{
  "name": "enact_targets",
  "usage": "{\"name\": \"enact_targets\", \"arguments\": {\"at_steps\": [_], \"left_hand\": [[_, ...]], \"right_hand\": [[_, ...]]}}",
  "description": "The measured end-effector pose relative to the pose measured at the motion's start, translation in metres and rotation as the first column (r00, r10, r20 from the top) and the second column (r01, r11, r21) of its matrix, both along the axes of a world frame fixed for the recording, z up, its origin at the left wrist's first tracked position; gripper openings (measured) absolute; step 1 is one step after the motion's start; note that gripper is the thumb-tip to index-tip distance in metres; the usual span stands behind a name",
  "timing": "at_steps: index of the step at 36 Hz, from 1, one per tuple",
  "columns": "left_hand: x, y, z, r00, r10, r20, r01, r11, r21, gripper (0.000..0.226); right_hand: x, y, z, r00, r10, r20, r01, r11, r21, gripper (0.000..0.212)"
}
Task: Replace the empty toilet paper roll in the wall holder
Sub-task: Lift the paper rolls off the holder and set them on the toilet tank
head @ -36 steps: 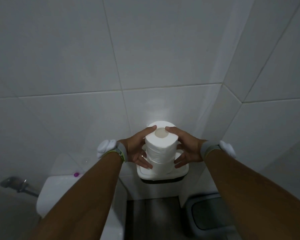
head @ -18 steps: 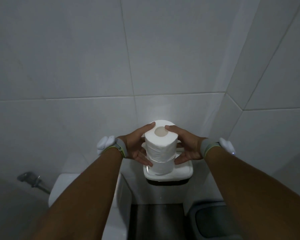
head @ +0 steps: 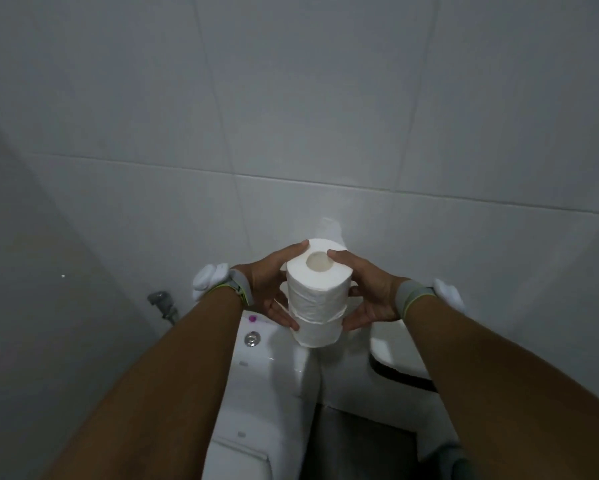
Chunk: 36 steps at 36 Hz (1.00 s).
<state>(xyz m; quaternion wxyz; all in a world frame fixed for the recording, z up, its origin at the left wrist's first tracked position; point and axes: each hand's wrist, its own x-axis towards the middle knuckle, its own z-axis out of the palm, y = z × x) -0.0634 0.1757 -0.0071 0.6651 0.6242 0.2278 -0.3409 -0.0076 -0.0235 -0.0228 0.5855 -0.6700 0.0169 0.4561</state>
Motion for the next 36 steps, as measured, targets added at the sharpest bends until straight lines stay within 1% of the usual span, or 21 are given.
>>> {"name": "enact_targets", "arguments": {"at_steps": [5,11,13,16,18,21,24,26,29,32,36], "left_hand": [[-0.010,0.061,-0.021,0.997,0.083,0.000,-0.083,0.997,0.005,0.095],[-0.017,0.124,-0.046,0.989,0.144,-0.023,-0.143,0.989,0.030,0.090],[-0.018,0.145,-0.057,0.985,0.169,-0.044,-0.167,0.985,0.037,0.090],[-0.019,0.165,-0.070,0.977,0.205,-0.064,-0.201,0.978,0.054,0.092],[-0.019,0.178,-0.079,0.973,0.217,-0.081,-0.213,0.975,0.065,0.094],[-0.020,0.199,-0.095,0.966,0.235,-0.111,-0.229,0.971,0.062,0.099],[-0.019,0.218,-0.110,0.959,0.251,-0.134,-0.247,0.968,0.045,0.096],[-0.016,0.230,-0.120,0.956,0.254,-0.149,-0.249,0.967,0.048,0.097],[-0.015,0.242,-0.132,0.953,0.255,-0.163,-0.247,0.966,0.070,0.101],[-0.011,0.256,-0.144,0.947,0.278,-0.162,-0.268,0.960,0.083,0.104],[-0.003,0.268,-0.156,0.933,0.325,-0.155,-0.313,0.945,0.095,0.103]], "right_hand": [[-0.001,0.068,-0.018,0.997,0.073,-0.030,-0.074,0.997,-0.028,0.096],[0.000,0.138,-0.047,0.987,0.129,-0.093,-0.133,0.991,-0.034,0.115],[0.001,0.161,-0.059,0.984,0.137,-0.111,-0.142,0.989,-0.035,0.112],[0.001,0.183,-0.073,0.977,0.162,-0.139,-0.171,0.984,-0.050,0.100],[0.003,0.199,-0.081,0.973,0.164,-0.162,-0.178,0.981,-0.072,0.098],[0.003,0.223,-0.095,0.966,0.183,-0.185,-0.201,0.976,-0.085,0.102],[0.003,0.243,-0.108,0.961,0.187,-0.203,-0.209,0.974,-0.093,0.115],[0.005,0.256,-0.116,0.959,0.187,-0.214,-0.212,0.972,-0.102,0.120],[0.004,0.269,-0.128,0.957,0.169,-0.237,-0.199,0.974,-0.107,0.118],[0.005,0.285,-0.140,0.955,0.142,-0.261,-0.175,0.979,-0.108,0.123],[0.010,0.297,-0.152,0.962,0.129,-0.242,-0.153,0.985,-0.083,0.119]]}}
